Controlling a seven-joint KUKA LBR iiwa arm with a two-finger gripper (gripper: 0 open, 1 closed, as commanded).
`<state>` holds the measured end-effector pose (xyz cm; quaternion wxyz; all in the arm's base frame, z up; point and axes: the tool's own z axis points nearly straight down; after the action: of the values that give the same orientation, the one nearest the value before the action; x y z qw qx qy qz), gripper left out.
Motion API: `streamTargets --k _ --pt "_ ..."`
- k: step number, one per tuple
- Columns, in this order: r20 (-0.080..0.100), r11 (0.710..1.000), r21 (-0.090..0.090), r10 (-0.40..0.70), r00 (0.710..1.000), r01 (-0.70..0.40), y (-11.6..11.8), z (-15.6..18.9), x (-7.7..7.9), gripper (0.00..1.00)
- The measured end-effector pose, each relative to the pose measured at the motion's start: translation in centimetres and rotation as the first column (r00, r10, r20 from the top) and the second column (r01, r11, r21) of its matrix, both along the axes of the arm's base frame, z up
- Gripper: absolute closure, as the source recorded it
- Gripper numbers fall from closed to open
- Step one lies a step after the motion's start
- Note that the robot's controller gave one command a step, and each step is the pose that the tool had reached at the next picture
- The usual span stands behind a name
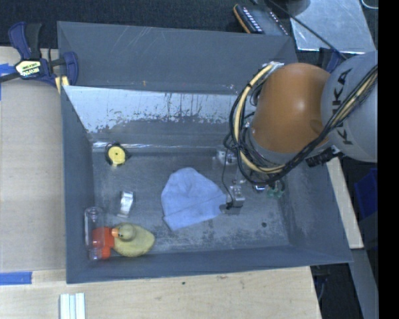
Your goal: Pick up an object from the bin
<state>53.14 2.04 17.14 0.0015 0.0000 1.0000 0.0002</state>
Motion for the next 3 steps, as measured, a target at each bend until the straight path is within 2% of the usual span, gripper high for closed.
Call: streamTargets --k 1,2,3 --pt "-0.002 0.961 0.0 0.276 0.961 -0.276 2.3 -8.2 2.3 0.0" --pt "0.002 0.922 -0.001 0.386 0.922 -0.386 4.2 -5.2 3.8 0.0" --pt "0.0 0.795 -0.001 0.607 0.795 -0.607 4.3 -6.6 3.0 0.0"
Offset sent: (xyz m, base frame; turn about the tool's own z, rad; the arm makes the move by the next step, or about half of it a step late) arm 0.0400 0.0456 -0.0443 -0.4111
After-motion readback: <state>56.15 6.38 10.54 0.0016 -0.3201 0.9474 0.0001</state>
